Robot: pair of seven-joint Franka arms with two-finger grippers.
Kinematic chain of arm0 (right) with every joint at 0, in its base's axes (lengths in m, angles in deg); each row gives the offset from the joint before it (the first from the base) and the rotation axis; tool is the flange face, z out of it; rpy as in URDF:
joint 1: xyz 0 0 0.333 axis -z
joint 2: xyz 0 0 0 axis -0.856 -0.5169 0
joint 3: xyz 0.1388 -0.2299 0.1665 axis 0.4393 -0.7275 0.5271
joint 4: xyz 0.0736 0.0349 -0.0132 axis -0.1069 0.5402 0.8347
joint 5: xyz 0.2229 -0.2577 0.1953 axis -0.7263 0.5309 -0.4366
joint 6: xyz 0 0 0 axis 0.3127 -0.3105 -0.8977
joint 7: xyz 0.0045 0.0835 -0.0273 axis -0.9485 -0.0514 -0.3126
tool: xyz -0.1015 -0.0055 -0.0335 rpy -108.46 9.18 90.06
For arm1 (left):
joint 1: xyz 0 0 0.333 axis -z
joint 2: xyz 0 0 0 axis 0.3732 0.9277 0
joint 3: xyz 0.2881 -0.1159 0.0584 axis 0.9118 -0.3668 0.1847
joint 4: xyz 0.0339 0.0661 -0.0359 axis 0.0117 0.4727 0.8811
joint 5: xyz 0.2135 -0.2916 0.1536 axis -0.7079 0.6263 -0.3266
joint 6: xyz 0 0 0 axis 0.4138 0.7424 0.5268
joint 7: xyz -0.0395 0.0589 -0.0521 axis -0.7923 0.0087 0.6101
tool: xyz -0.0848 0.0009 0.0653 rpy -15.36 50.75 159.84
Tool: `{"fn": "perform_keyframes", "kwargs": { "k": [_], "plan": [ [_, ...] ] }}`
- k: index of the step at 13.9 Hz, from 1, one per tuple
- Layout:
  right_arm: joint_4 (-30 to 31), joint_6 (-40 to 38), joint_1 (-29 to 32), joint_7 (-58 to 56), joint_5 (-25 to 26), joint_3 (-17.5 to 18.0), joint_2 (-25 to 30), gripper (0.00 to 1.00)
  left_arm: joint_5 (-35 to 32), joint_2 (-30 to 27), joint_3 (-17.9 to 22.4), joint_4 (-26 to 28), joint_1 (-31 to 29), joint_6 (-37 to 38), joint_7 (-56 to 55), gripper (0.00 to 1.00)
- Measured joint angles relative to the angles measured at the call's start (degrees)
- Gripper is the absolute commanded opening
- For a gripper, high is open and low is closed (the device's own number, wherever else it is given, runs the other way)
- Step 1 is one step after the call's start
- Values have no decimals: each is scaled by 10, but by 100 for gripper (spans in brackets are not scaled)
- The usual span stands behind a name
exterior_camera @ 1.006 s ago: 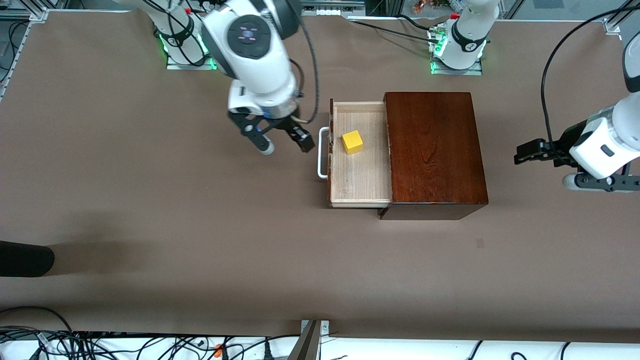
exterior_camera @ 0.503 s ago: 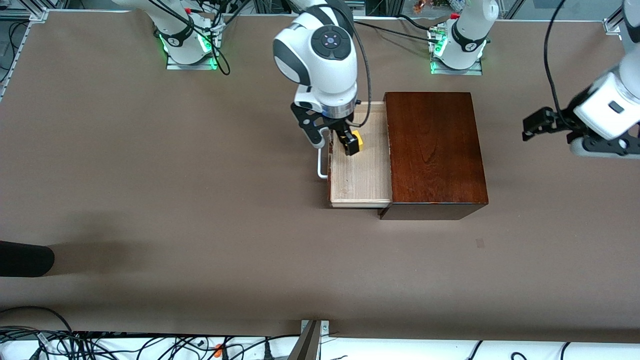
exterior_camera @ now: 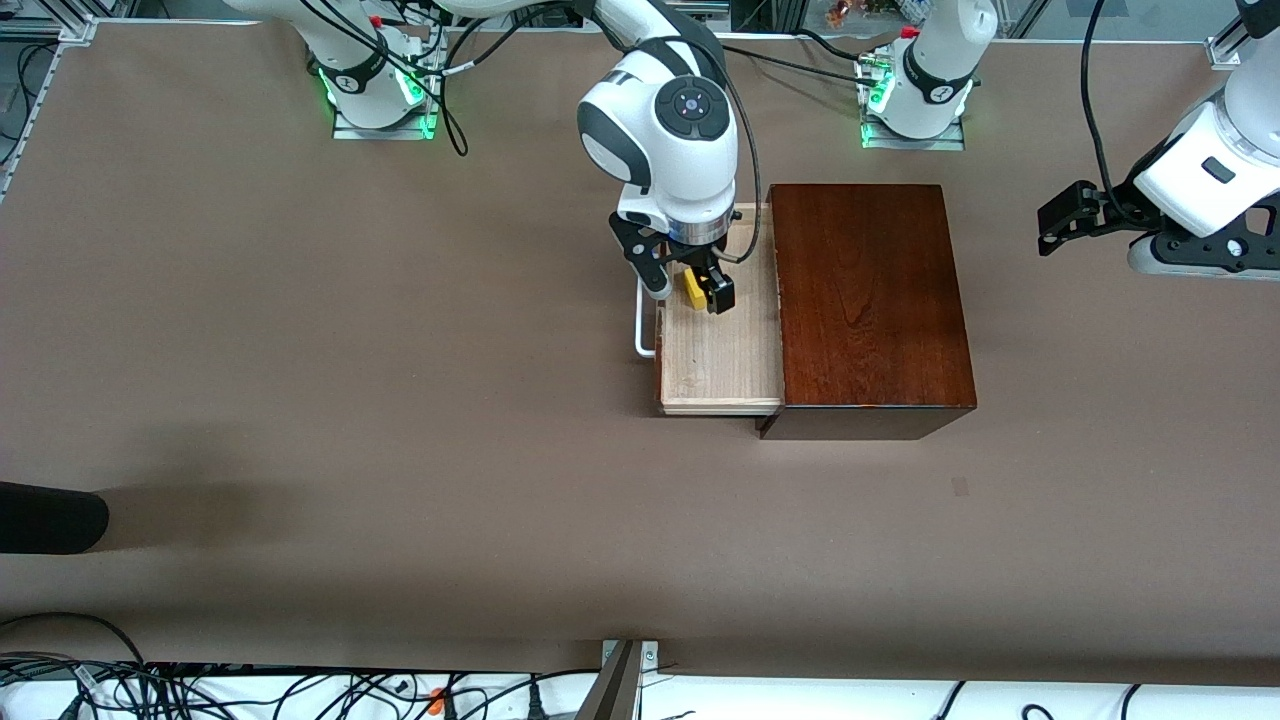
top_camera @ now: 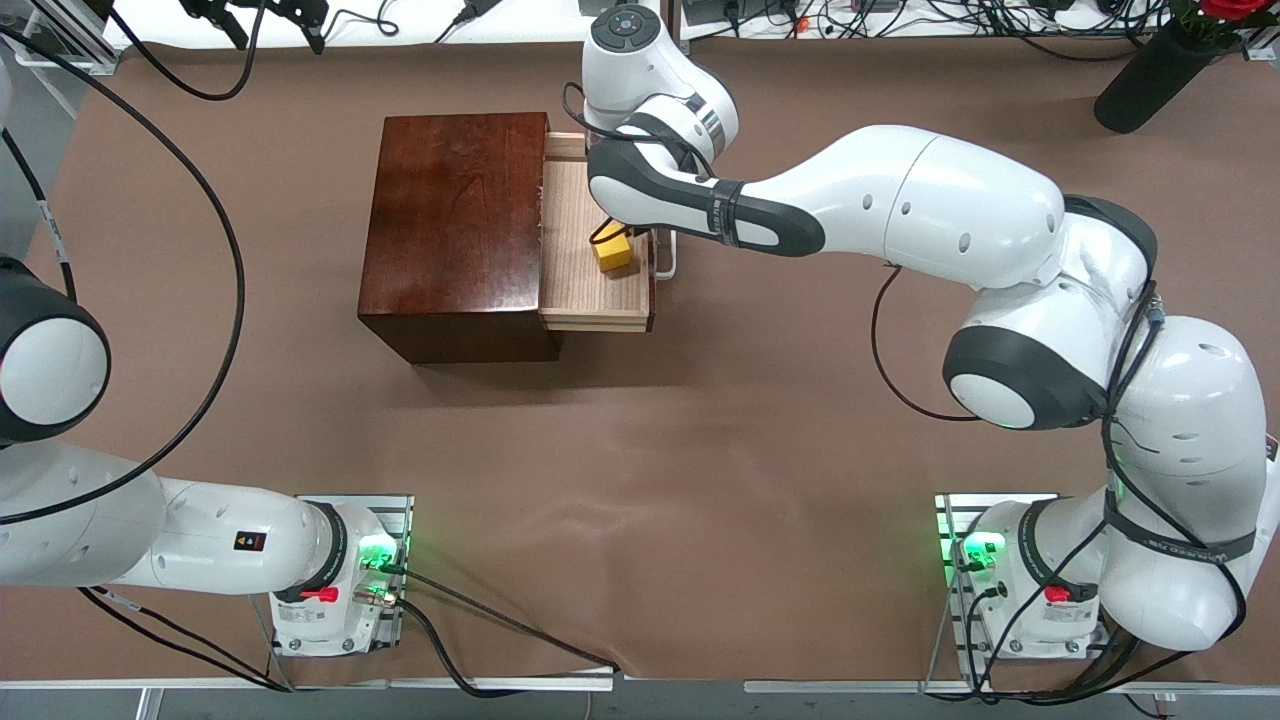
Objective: Open drawer, take yellow block, close drawer
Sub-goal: 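Lower the right gripper into the drawer over the yellow block, then close the right gripper on the yellow block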
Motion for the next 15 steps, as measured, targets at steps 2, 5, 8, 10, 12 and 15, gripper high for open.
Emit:
{"fn": "perform_keyframes", "kwargs": {
  "k": [2, 5, 8, 10, 12, 15],
  "plan": [
    [0, 0, 0, 1, -11, 0, -7, 100, 0, 0, 0, 1, 0, 0, 0, 100],
    [0, 10, -6, 6, -13, 0, -24, 100, 0, 0, 0, 1, 0, 0, 1, 100],
    [0, 19, -12, 7, -13, 0, -37, 100, 0, 0, 0, 1, 1, -1, 1, 100],
    [0, 19, -13, 7, -13, 0, -40, 100, 0, 0, 0, 1, 1, -2, 1, 100],
    [0, 19, -13, 7, -13, 0, -42, 58, 0, 0, 0, 1, 1, -2, 1, 100],
    [0, 19, -13, 7, -16, 0, -42, 12, 0, 0, 2, 1, 1, -2, 0, 100]
  ]
}}
